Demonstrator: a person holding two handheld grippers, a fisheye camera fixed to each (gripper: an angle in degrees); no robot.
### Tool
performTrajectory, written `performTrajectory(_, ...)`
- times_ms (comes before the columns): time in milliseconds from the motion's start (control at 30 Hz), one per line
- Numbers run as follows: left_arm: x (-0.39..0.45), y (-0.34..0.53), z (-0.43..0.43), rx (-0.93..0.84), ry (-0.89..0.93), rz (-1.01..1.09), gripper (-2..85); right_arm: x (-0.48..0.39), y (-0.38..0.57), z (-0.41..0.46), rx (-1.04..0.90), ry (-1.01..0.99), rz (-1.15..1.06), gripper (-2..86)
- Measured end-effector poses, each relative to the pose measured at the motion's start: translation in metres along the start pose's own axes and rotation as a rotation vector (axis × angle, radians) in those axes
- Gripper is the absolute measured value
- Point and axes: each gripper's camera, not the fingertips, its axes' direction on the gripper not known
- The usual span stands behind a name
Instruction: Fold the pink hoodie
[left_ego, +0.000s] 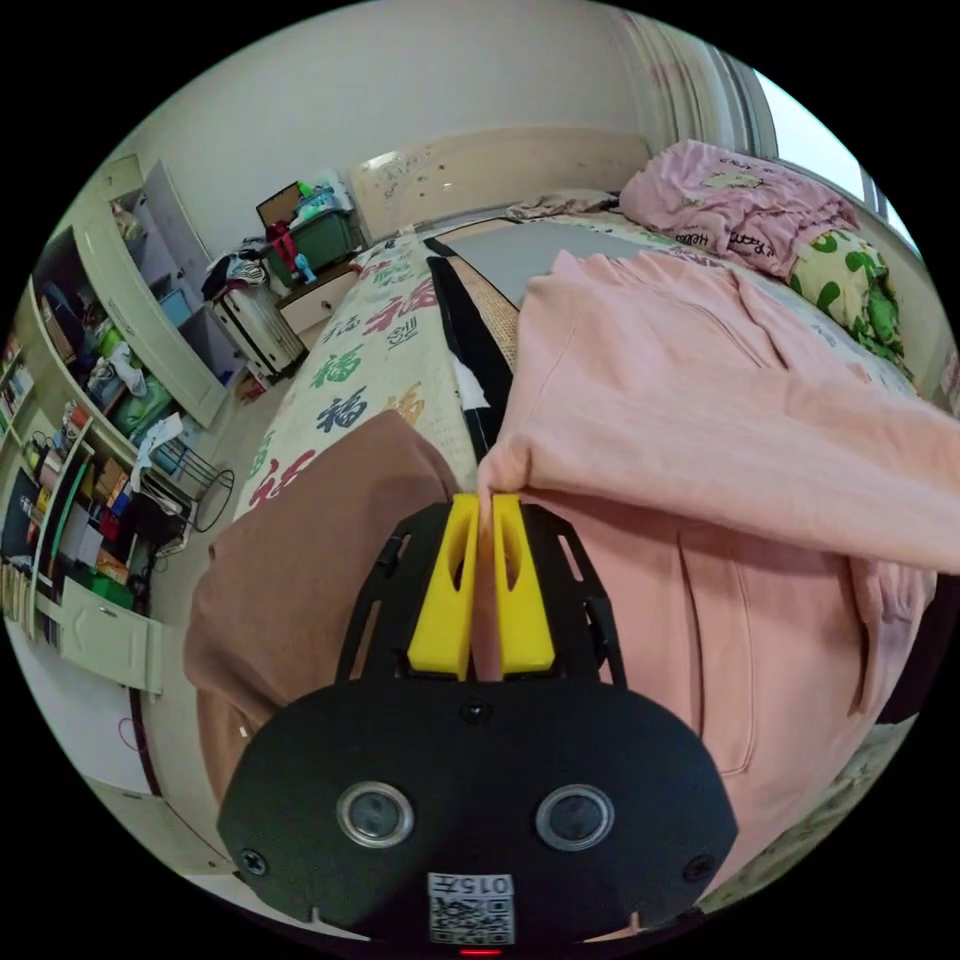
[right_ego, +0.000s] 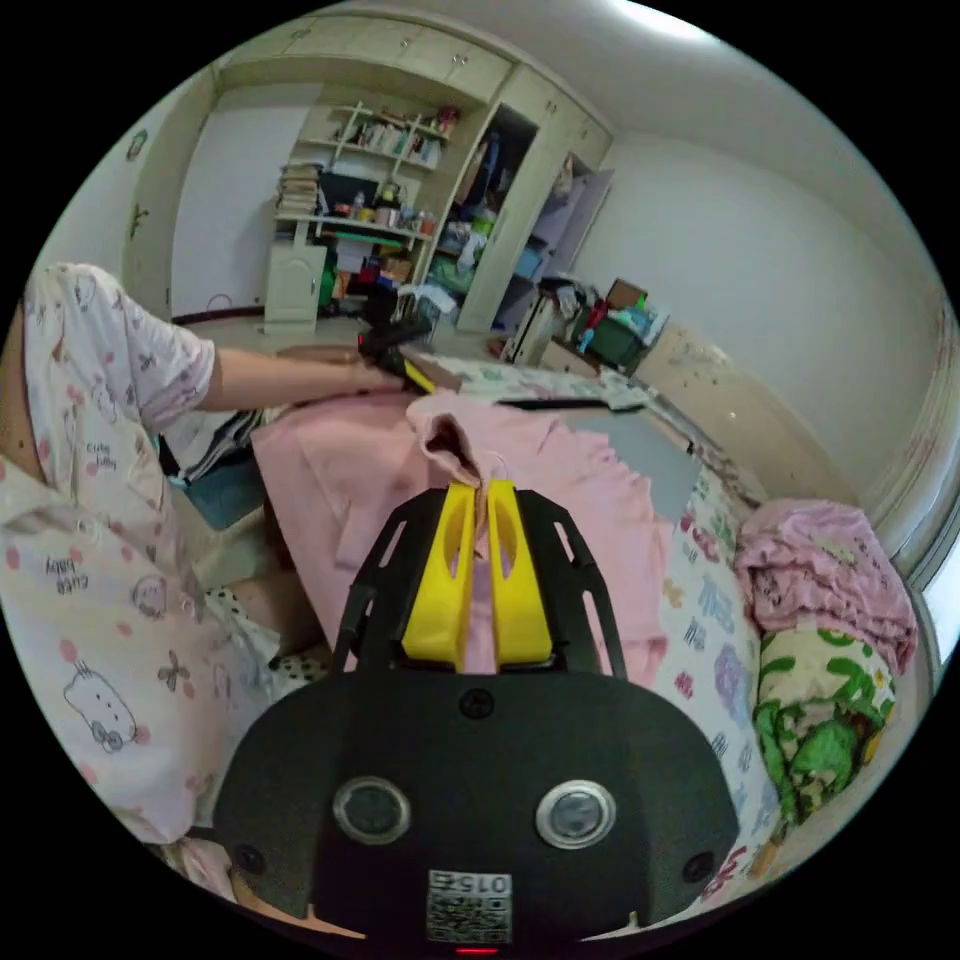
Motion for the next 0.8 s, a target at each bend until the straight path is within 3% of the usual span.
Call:
performTrajectory(100,-0.003,0.012,0.015,-0.024,0.004,-0.003,1.4,0.005,0.018,0.027,-0.125,-0.196,0.131,0.9)
performTrajectory(200,-0.004,0.022,0.027,-0.048,0.004,0.001,1.5,0.003,0.007,0.024,-0.149,-0.237,0.146,1.4)
performTrajectory(333,-0.021,0.045,0.025,-0.042,0.076,-0.035,2.3,0.05,-0.033,-0.028,-0.031,-0.312,0.126,3.8)
performTrajectory(467,-0.013,0.08,0.004,0.095,0.063,0.057,5.2,0.134,-0.083,-0.057,0.136,-0.362,0.249,7.5)
performTrajectory(633,0.022,0.09,0.033,0.071,-0.048,0.226,7.5,0.236,-0.218,0.033,0.075,-0.441,0.394,11.9)
performTrajectory(800,0.007,0.114,0.061,0.083,-0.009,0.203,6.0,0.266,-0.354,0.156,-0.004,-0.513,0.451,12.7)
